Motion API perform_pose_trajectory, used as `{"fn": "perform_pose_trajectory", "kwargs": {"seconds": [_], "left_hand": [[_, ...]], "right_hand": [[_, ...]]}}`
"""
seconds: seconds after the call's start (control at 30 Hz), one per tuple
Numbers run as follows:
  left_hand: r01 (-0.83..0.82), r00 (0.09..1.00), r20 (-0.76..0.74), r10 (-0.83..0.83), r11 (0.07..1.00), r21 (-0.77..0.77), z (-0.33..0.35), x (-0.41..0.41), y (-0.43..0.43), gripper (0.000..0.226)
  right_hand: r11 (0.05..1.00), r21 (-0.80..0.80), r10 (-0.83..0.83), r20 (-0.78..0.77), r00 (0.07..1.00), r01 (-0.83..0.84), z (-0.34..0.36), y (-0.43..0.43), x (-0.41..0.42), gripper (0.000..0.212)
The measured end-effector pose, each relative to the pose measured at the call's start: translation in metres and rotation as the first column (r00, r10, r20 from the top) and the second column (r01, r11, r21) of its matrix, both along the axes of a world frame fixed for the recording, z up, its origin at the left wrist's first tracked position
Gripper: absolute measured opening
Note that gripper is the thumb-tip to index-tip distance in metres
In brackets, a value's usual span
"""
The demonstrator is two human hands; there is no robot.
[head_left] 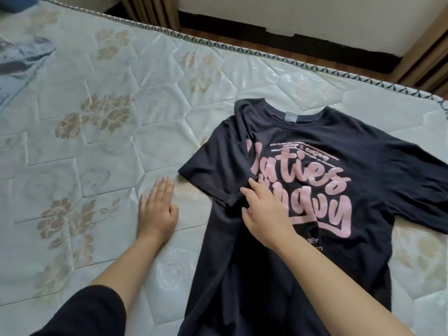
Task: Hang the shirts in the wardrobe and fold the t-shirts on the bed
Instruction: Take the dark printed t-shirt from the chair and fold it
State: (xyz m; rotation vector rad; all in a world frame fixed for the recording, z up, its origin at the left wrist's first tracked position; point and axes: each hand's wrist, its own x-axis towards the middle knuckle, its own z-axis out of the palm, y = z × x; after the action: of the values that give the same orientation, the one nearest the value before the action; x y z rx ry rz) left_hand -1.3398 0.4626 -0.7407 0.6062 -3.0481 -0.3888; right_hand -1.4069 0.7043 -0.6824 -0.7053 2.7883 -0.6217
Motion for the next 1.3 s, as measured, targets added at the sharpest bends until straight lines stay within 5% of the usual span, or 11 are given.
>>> {"fn": "perform_pose_trajectory", "kwargs": {"seconds": [0.17,0.4,1.03,1.2,1.3], "left_hand": [[-0.002,0.999,-0.047,0.002,1.0,0.008,-0.008,-0.006,-0.009,0.075],[0.014,0.996,-0.084,-0.018,0.999,-0.05,-0.018,-0.007,-0.013,0.065],[0.012,0.996,-0.092,-0.02,0.996,-0.084,-0.02,-0.007,-0.012,0.063],[0.015,0.995,-0.102,-0.023,0.997,-0.081,-0.02,-0.006,-0.012,0.063],[0.012,0.995,-0.097,-0.02,0.996,-0.086,-0.02,-0.006,-0.012,0.064]], "right_hand": [[0.999,0.005,0.041,-0.24,0.97,-0.041,-0.021,-0.061,-0.016,0.051],[0.99,0.128,0.087,-0.274,0.958,-0.053,-0.029,-0.129,-0.038,0.045],[0.958,0.176,0.27,-0.3,0.915,-0.226,-0.033,-0.137,-0.054,0.042],[0.992,0.015,0.124,-0.262,0.957,-0.124,-0.022,-0.156,-0.068,0.029],[0.992,-0.111,-0.056,-0.045,0.997,0.05,-0.003,-0.171,-0.088,0.01]]}}
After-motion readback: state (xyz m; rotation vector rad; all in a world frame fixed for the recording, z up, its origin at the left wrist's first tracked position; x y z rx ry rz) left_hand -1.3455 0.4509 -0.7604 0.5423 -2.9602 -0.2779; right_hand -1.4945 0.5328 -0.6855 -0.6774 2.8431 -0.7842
